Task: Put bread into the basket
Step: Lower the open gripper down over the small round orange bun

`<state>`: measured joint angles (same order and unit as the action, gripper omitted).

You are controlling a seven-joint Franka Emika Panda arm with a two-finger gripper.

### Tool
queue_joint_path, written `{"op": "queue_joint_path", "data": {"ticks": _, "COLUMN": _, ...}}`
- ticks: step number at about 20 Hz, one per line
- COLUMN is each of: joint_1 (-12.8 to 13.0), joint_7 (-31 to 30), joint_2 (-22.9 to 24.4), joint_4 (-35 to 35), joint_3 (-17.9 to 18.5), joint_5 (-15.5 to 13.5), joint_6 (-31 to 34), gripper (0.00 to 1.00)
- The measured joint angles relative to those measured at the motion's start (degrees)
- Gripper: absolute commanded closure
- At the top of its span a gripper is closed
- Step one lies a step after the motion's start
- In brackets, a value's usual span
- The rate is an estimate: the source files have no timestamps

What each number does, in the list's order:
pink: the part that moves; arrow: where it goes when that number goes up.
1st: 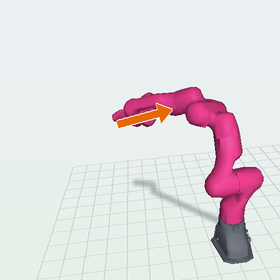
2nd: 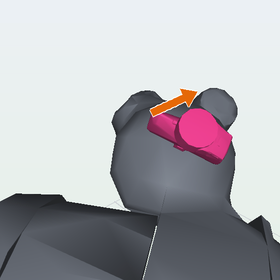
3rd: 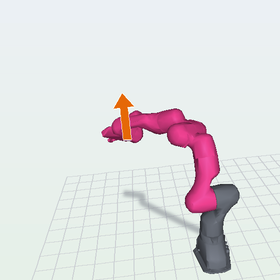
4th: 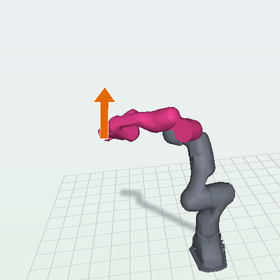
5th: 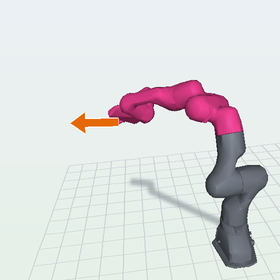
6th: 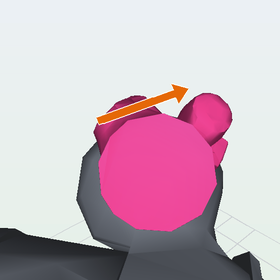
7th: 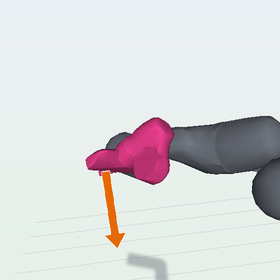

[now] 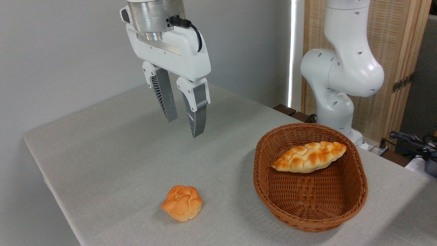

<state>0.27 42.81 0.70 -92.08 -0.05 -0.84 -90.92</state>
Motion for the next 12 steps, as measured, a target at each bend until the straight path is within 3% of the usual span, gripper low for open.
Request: {"op": "queue_joint_path", "data": {"ticks": 12, "joint_1": -0.1, "joint_7": 0.1, "joint_2": 0.0, "joint_4": -0.3, "joint_3": 1.0, "joint_5": 0.0, "joint_6": -0.1, "gripper": 0.00}}
